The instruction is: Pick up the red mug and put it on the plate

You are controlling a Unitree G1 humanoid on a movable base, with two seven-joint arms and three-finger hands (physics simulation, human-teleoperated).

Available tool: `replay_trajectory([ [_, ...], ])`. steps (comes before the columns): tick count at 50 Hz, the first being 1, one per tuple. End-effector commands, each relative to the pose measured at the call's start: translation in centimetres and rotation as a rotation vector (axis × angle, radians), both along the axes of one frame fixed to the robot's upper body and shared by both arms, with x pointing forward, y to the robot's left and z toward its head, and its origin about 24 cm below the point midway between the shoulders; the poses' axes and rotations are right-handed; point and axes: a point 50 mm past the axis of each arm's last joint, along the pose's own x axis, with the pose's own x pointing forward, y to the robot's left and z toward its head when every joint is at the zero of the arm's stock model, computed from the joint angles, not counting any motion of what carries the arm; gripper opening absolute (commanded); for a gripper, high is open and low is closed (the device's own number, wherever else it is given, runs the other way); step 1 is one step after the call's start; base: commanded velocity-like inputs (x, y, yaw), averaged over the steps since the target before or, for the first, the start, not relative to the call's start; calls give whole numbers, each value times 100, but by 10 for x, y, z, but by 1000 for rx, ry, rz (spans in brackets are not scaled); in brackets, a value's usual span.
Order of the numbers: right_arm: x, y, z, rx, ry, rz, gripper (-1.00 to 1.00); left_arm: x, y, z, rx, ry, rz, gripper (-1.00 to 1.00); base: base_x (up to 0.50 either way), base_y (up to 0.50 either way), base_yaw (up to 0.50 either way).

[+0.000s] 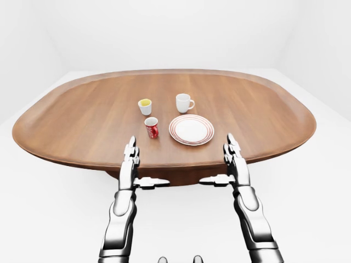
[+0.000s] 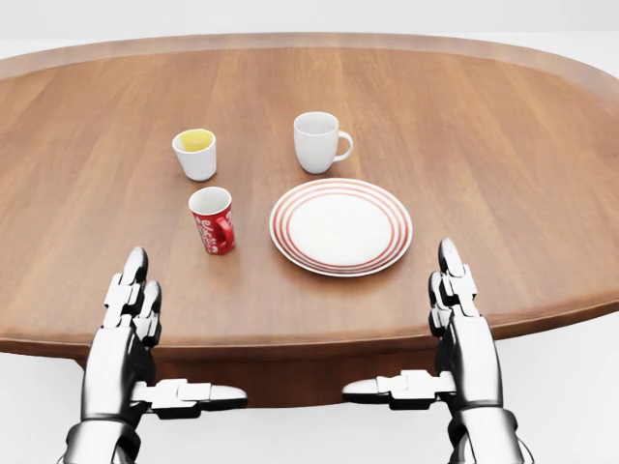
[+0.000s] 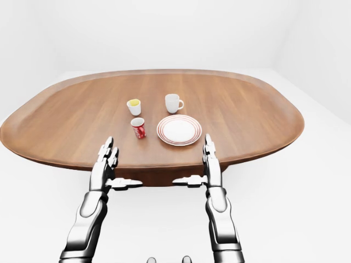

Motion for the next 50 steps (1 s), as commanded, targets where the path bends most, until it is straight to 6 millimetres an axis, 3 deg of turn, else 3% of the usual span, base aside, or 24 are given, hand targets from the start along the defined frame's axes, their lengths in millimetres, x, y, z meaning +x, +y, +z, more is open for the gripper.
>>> replay_trajectory([
  [1,-2,-10,1,-10,-30,-41,100,-7,7,4,0,-14,9,100,0,0,0],
  [13,-8,-16,15,-31,-81,-81,100,-4,12,6,27,-50,50,100,0,0,0],
  [30,-10,-18,18,-88,-94,-97,100,-5,11,8,39,-61,51,100,0,0,0],
  [50,-12,-21,19,-90,-99,-104,100,-8,10,13,52,-75,52,100,0,43,0],
])
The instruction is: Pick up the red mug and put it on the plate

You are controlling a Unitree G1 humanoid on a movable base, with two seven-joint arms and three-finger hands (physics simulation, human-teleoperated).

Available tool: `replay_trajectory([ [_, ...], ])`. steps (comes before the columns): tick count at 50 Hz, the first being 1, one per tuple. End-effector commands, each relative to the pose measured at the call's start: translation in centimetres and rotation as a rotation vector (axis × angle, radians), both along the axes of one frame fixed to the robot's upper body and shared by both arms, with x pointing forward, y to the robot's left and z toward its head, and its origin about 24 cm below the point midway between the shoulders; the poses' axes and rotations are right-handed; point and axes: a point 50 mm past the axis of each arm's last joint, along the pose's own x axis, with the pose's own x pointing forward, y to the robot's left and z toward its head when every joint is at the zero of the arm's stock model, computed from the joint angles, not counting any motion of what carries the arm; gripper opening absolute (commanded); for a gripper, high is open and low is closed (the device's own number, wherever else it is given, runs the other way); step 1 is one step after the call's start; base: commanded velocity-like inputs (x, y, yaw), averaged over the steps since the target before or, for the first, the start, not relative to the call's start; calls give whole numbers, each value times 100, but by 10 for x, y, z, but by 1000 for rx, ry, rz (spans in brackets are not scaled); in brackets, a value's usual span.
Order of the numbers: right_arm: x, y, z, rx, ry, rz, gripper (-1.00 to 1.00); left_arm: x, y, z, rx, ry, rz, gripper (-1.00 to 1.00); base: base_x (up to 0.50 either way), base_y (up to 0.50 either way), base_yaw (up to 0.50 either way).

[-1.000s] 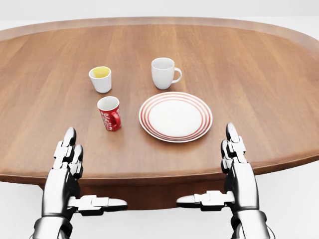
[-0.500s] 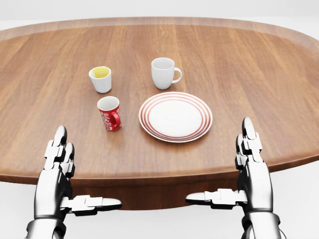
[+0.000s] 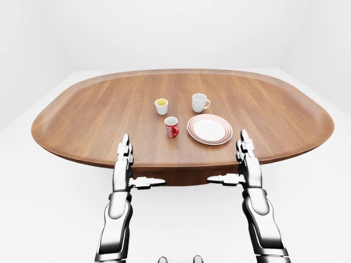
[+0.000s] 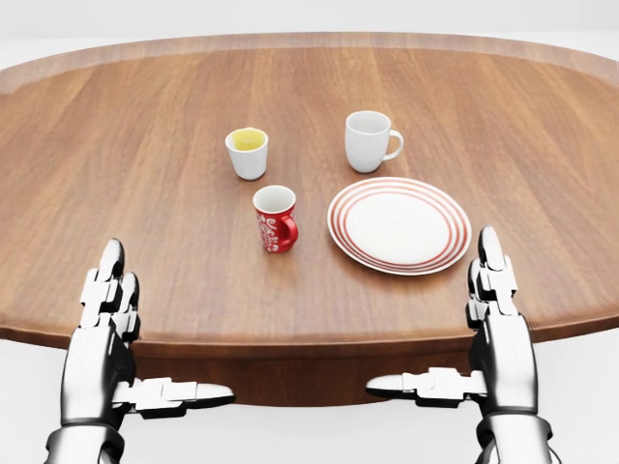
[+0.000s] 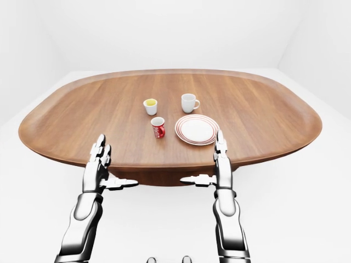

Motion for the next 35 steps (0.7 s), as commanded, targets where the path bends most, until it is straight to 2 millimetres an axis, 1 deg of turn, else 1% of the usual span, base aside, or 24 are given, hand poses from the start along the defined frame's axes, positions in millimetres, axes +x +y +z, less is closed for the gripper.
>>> replay_trajectory([
  [1,-1,-2,2,-2,-6,-7,100,-1,0,2,5,-7,1,100,0,40,0],
  [3,-1,-3,2,3,-11,-16,100,-1,0,2,6,-6,1,100,0,25,0],
  [4,-1,-3,3,36,-16,-9,100,-1,0,1,6,-6,1,100,0,0,0],
  [13,-1,-6,2,41,1,-18,100,0,0,-1,3,4,0,100,0,0,0],
  [19,-1,-10,1,55,7,-26,100,1,4,1,-6,13,5,100,0,0,0],
  [24,-1,-10,0,61,11,-27,100,6,8,-3,-26,31,13,100,0,0,0],
  [29,0,-11,2,62,13,-31,100,6,13,10,-22,4,18,100,0,0,0],
  [30,2,-12,4,59,16,-31,100,9,15,20,-31,-12,26,100,0,0,0],
  [32,3,-12,9,53,7,-28,100,10,17,40,-36,-97,29,100,0,0,0],
  [35,8,-14,14,42,2,-30,100,13,18,59,-23,-177,33,100,0,0,0],
])
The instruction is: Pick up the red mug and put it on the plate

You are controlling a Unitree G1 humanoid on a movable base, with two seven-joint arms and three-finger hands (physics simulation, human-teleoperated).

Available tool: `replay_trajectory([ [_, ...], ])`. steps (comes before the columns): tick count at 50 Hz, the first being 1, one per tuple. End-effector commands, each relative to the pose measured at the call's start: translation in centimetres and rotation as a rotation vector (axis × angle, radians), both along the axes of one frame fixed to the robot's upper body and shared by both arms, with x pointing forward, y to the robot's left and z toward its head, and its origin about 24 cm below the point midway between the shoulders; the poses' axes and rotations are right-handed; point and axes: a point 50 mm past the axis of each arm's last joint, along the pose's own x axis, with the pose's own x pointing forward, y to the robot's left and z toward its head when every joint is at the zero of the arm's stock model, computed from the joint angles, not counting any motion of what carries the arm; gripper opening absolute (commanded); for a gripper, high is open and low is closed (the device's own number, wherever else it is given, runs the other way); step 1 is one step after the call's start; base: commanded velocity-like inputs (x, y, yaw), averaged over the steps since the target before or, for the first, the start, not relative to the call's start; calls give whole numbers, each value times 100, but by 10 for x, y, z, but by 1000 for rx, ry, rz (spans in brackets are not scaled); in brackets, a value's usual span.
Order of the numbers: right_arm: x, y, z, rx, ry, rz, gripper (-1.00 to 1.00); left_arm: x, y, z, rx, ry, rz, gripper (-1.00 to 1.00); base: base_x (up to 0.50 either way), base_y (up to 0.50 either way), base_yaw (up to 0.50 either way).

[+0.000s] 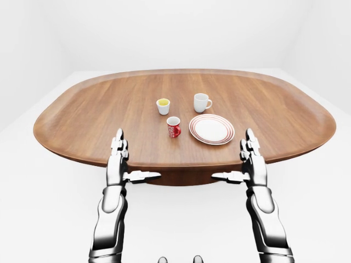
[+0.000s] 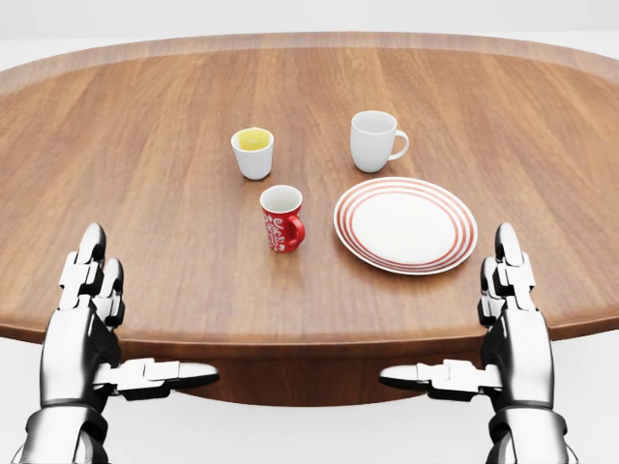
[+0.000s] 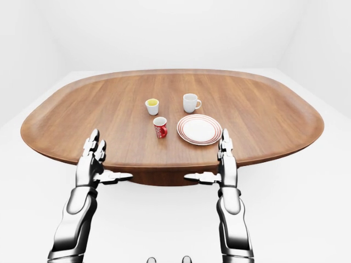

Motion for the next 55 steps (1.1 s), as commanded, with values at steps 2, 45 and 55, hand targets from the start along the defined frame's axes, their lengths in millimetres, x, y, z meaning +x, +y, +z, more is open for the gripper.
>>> replay_trajectory([
  [2,12,-5,12,-22,-2,0,100,9,7,55,16,-211,12,100,0,0,0],
  [45,68,-11,223,-236,-646,127,100,60,24,228,129,-715,3,100,0,0,0],
  [55,70,-10,223,-252,-639,129,100,61,25,227,133,-709,4,100,13,0,0],
])
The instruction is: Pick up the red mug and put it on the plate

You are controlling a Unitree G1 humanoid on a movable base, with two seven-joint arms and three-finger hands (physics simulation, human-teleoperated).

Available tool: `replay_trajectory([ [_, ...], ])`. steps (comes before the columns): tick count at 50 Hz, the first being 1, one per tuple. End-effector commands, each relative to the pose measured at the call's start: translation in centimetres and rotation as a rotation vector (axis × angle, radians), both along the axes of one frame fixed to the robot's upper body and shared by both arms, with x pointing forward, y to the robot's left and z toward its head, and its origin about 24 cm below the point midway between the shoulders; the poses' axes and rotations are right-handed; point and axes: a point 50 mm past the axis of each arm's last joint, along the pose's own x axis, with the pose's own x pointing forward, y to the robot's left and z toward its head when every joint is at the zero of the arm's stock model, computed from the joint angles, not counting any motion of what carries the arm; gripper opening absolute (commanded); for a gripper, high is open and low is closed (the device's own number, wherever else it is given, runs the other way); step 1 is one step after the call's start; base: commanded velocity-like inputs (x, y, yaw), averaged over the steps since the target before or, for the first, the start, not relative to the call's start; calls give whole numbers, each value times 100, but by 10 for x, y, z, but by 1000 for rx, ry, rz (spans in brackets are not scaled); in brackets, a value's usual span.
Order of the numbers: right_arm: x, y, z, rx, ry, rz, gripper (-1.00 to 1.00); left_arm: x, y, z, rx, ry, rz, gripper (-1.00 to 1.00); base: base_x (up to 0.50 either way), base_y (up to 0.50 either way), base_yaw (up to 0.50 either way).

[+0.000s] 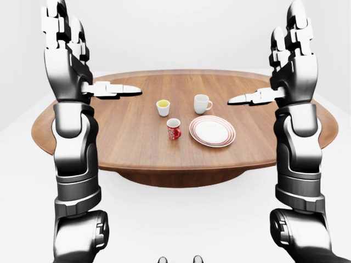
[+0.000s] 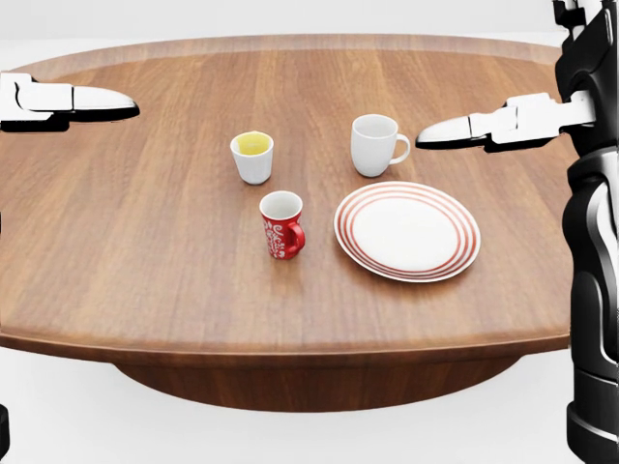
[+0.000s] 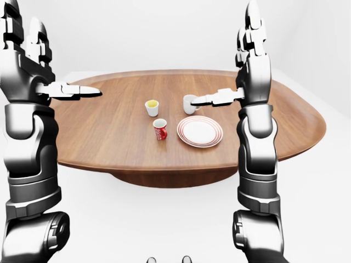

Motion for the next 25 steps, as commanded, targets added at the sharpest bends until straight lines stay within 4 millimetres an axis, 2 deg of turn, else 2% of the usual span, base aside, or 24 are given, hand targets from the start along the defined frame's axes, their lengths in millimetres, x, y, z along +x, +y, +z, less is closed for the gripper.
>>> replay_trajectory([
  [1,0,2,15,-29,-39,3,100,0,2,10,9,-23,6,100,29,0,0],
  [25,1,2,13,-52,-29,-2,100,0,1,19,30,-46,11,100,29,0,0],
])
